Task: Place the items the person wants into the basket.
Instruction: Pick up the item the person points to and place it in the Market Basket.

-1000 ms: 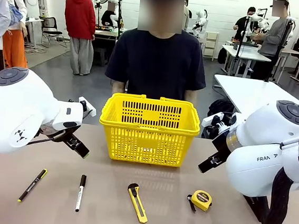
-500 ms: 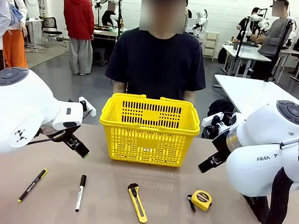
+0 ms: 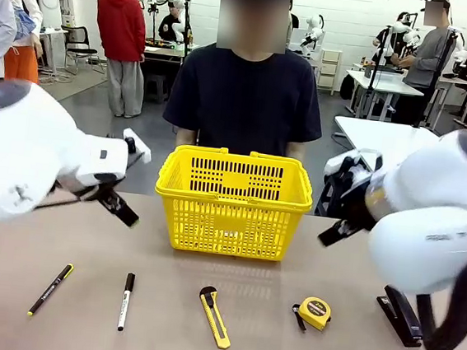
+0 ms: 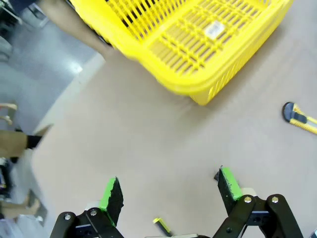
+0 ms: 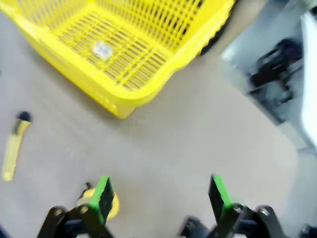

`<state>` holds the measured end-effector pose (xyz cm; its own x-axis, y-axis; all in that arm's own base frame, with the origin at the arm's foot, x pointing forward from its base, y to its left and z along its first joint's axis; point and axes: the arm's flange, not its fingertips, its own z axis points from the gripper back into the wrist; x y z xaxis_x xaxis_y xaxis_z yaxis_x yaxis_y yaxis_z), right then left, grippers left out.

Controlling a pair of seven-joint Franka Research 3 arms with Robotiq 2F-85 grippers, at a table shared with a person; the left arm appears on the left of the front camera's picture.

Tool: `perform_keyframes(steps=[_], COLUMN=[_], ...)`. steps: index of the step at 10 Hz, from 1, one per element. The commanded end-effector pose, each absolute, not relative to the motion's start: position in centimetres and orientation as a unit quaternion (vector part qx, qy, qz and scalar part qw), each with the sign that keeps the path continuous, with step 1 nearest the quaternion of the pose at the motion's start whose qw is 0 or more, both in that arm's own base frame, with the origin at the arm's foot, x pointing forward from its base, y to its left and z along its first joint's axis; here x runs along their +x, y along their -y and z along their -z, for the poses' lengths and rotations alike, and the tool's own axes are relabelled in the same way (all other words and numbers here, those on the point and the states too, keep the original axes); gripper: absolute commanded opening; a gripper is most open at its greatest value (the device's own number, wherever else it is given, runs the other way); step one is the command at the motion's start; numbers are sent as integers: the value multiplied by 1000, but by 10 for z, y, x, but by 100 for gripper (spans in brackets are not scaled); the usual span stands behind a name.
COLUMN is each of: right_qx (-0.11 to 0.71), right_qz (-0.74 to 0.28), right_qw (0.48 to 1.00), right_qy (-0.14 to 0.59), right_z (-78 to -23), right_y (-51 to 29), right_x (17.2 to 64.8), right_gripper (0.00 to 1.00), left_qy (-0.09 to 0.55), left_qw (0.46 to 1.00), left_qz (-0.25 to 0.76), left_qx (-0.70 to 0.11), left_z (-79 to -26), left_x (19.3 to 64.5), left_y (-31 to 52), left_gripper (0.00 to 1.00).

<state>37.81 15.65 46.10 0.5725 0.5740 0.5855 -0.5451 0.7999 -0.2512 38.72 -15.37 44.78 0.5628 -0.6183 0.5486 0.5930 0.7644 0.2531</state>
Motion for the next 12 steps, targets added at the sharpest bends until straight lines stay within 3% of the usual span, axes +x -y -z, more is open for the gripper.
perform_keyframes(steps=[1,5,7,8,12], right_qx=[-78,-108,-156,-105,-105], right_qz=[-304,-306,-300,-306,-306], right_qw=[882,864,865,860,860], right_qy=[351,385,370,395,395], right_z=[-554,-672,-673,-689,-689], right_y=[-154,-160,-164,-154,-154], right_x=[322,267,260,252,252], right_gripper=[100,100,100,100,100], left_qy=[350,405,408,415,415], left_qw=[851,824,822,820,820], left_qz=[384,378,369,379,379], left_qx=[75,118,146,108,108], left_z=[-551,-654,-665,-673,-673], left_x=[341,304,296,293,293], left_y=[156,167,165,166,166], left_gripper=[100,100,100,100,100])
